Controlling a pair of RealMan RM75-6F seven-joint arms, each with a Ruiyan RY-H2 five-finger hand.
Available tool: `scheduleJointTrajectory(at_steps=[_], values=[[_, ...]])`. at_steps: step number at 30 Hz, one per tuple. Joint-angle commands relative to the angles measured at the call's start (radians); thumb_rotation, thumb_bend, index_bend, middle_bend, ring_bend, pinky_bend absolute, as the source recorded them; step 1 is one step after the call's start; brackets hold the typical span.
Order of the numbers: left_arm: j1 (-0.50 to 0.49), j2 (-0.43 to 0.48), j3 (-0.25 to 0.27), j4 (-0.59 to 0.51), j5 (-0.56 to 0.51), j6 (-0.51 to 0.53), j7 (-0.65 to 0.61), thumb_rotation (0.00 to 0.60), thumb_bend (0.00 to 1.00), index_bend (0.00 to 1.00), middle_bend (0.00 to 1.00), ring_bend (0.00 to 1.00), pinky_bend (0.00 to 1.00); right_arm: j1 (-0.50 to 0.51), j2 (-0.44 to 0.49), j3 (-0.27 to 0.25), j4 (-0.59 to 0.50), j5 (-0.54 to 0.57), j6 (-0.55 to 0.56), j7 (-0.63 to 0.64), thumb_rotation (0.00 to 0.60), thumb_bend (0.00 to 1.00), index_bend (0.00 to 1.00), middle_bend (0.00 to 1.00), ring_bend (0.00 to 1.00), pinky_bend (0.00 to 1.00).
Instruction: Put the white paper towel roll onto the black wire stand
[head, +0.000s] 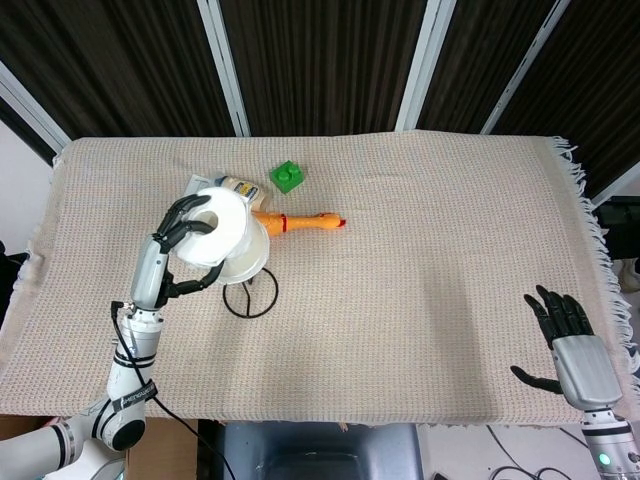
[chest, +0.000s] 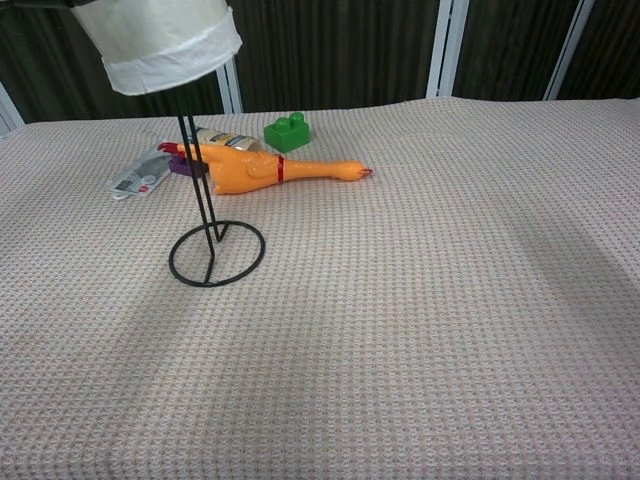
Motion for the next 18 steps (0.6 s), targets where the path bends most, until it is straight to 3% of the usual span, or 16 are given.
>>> scheduleJointTrajectory(at_steps=[1,3,5,6,9,18], values=[[-0.003,0.003,0.01,0.01,0.005,-0.004,0.029,0.6,0.51,0.45,0.63,0.59,0.84,0.0,0.0,0.0,0.0,0.001,-0.001,-0.001,0.6,0.09,0.0,0.0,0.0,0.0],[-0.006,0.009,0.02,0.015,0.011,-0.014,0.034,0.6,0.44,0.19,0.4,0.34,0.51,0.0,0.0,0.0,-0.001,0.002,-0.002,-0.002,0.6,0.09,0.0,0.0,0.0,0.0],[-0.01,0.018,0.026,0.017,0.012,-0.026,0.039,0.6,0.43,0.07,0.24,0.16,0.25,0.0,-0.001,0.0,-0.001,0.003,-0.003,-0.003,0.6,0.09,0.0,0.0,0.0,0.0],[-0.011,0.02,0.027,0.017,0.011,-0.029,0.042,0.6,0.42,0.03,0.18,0.09,0.17,0.001,-0.001,0.0,-0.002,0.003,-0.004,-0.003,0.6,0.09,0.0,0.0,0.0,0.0],[-0.011,0.027,0.031,0.01,0.009,-0.033,0.042,0.6,0.41,0.0,0.09,0.01,0.1,0.001,-0.001,0.0,-0.002,0.004,-0.006,-0.006,0.6,0.09,0.0,0.0,0.0,0.0],[-0.005,0.044,0.043,-0.003,0.011,-0.029,0.047,0.6,0.38,0.0,0.0,0.0,0.05,0.0,-0.002,0.001,-0.004,0.005,-0.004,-0.009,0.6,0.09,0.0,0.0,0.0,0.0]])
